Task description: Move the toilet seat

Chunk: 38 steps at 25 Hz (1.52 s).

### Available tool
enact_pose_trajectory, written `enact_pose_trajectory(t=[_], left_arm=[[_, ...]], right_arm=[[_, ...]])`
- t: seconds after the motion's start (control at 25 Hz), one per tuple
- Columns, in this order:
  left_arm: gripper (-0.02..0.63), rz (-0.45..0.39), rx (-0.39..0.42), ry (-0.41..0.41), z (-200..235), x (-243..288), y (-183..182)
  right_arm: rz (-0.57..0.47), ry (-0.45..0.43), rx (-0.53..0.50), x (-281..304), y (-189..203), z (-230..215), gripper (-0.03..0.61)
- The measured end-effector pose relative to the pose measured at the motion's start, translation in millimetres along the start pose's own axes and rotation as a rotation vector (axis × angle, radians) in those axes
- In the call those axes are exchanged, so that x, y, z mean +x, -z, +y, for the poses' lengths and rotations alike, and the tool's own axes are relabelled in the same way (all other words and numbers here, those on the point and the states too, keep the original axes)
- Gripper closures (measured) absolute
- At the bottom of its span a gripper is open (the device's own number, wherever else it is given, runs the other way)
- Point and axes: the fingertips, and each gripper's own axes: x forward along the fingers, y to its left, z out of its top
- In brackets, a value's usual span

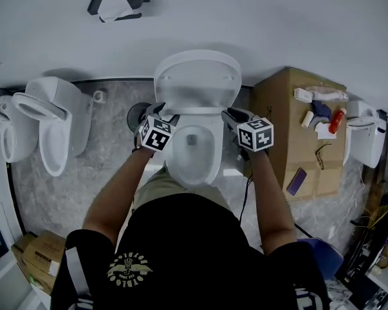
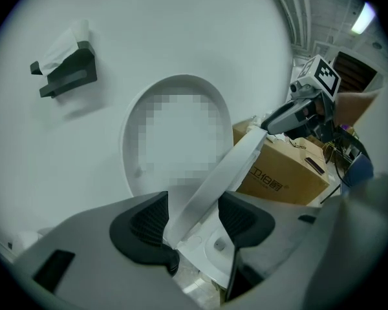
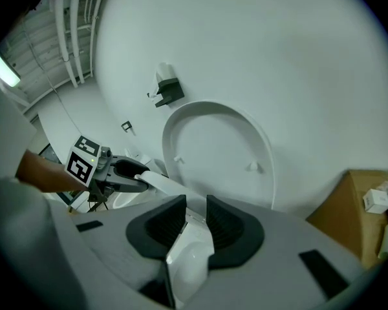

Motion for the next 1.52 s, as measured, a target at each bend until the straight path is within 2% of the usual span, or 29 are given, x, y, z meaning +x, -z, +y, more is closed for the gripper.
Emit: enact_pose_trajectory(t=[0.52,0.68,1.04,1.16,1.32,1.4,1.52], left_arm=[[0.362,0.000,0.006,-0.012,38,29,-32],[0.362,0.000,0.008,-0.037,51,39,-42],[0.364,0.017,-0.014,-0.067,64,52,-53],[0.362,0.023,-0.031,-0.077,64,51,-51],[0.351,0.030,-0.027,-0.134,63,46,-50],[0.355,0.006,-0.032,-0.160,60,40,-51],[0.365,-0.082,-0.052,-0.172,52,20,-60]], right_arm=[[-0.024,0.033,0.029,28,-42,-26,0.477],[-0.035,0.048,0.027,38,-56,-36,0.489],[-0.037,0.068,0.018,49,-69,-45,0.491],[-0.027,0.090,-0.012,49,-69,-45,0.491],[-0.057,0.134,-0.059,35,-69,-41,0.491],[-0.095,0.139,-0.056,23,-71,-35,0.491],[-0.147,0.135,-0.093,0,-71,-22,0.491]])
